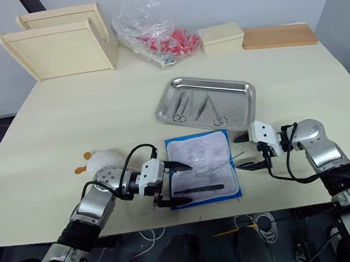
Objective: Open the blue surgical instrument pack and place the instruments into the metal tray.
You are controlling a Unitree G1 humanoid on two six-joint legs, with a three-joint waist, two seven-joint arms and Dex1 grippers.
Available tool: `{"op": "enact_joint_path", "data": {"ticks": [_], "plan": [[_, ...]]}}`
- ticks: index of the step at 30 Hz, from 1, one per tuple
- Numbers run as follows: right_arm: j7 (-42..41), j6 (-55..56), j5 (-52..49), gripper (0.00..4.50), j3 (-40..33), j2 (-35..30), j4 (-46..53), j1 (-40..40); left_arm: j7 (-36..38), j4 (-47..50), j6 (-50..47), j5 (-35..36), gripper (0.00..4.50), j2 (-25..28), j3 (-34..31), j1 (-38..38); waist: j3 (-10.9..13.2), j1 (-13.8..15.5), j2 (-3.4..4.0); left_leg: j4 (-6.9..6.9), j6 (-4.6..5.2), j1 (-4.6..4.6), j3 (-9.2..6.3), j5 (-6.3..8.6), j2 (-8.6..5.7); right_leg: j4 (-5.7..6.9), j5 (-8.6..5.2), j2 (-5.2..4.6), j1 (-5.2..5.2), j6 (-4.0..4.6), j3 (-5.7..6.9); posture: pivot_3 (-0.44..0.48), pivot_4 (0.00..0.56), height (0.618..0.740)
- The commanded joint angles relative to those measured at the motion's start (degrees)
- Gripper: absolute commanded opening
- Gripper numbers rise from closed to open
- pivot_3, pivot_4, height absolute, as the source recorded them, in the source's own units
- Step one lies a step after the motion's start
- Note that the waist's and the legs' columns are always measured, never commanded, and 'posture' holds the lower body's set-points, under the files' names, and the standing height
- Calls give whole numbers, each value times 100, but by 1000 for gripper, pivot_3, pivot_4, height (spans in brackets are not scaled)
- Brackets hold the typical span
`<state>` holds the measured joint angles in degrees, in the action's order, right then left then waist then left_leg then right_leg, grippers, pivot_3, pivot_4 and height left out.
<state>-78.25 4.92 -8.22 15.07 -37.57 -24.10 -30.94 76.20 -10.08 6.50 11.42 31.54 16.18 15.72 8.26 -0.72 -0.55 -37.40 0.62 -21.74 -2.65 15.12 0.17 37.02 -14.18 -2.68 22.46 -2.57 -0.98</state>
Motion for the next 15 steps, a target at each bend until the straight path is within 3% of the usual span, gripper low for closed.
{"op": "enact_joint_path", "data": {"ticks": [1, 5, 6, 8, 15], "plan": [[-124, 299, 127, 4311, 16, 61, -291, -219, 48, -134, -192, -215, 4500, 72, 251, -234, 0, -1, 0, 0, 1, 0, -1, 0, 1, 0, 0, 0, 0, 0, 0, 0, 150, 740], [-389, 321, 321, 4311, 180, 42, -546, -292, 12, -91, -207, -208, 4500, 80, 248, -259, -1, 1, -1, 0, 1, 0, 1, 0, 2, 0, 0, -1, 0, 0, -2, 0, 150, 740], [-464, 331, 355, 4114, 214, 22, -580, -291, 4, -83, -210, -207, 4500, 82, 250, -264, -1, 1, -1, 0, 4, 0, 3, 2, 3, -1, 0, -3, 0, 0, -4, 0, 150, 740], [-533, 343, 357, 3486, 220, 14, -612, -291, -8, -74, -210, -210, 4500, 80, 252, -267, -2, 4, -3, 0, 7, 0, 6, 4, 3, -1, 0, -6, 0, 0, -5, 0, 150, 740], [-576, 284, 291, 449, 148, 27, -551, -197, -31, -53, -222, -211, 4500, 64, 272, -273, -3, -2, -5, -3, 13, 7, 25, 8, 3, -2, 3, -10, -1, -5, -19, 0, 150, 740]]}}
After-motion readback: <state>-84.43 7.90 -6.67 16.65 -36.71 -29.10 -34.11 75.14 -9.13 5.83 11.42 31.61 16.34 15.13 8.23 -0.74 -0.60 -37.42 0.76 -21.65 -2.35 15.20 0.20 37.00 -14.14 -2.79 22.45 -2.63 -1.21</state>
